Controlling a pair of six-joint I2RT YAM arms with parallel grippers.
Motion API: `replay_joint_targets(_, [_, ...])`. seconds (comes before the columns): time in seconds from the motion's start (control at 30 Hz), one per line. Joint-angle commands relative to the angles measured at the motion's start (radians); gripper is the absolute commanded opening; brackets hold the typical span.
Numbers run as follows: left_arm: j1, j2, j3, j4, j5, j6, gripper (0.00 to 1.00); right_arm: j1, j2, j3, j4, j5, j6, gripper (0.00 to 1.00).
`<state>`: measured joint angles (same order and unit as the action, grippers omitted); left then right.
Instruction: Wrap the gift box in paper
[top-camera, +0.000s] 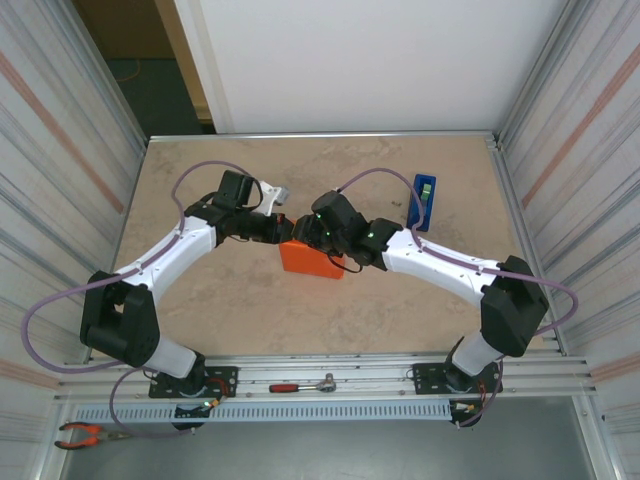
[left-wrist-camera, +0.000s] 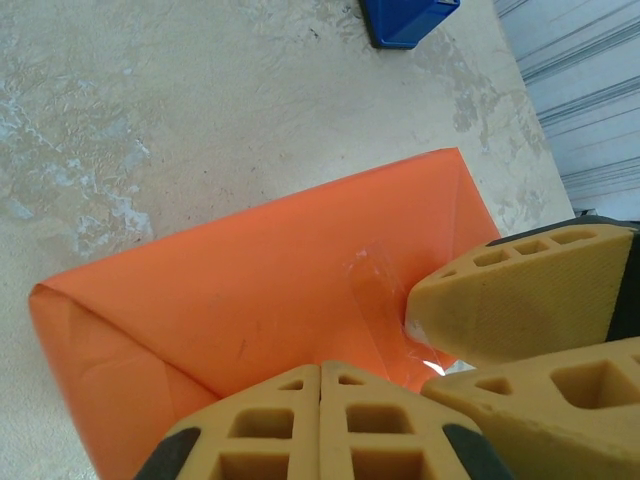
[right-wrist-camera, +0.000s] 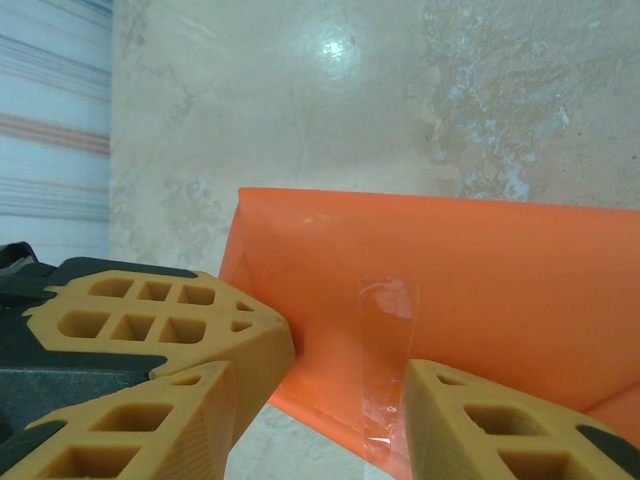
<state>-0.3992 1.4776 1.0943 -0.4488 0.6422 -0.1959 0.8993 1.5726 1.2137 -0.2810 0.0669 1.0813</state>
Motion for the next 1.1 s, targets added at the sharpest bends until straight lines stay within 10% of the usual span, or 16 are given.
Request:
replay_joint_targets(0.0, [-0.024,0.023,-0.048,-0.053,-0.032,0.019,0.0,0.035,0.058,-0.01,-0.125,-0.061,-0.065,0.46])
replay_joint_targets(1.07, [-0.027,0.021,-0.049,-0.051,-0.03,0.018,0.0,0.071,0.038,0.053,-0.231,-0.044,-0.167,0.57])
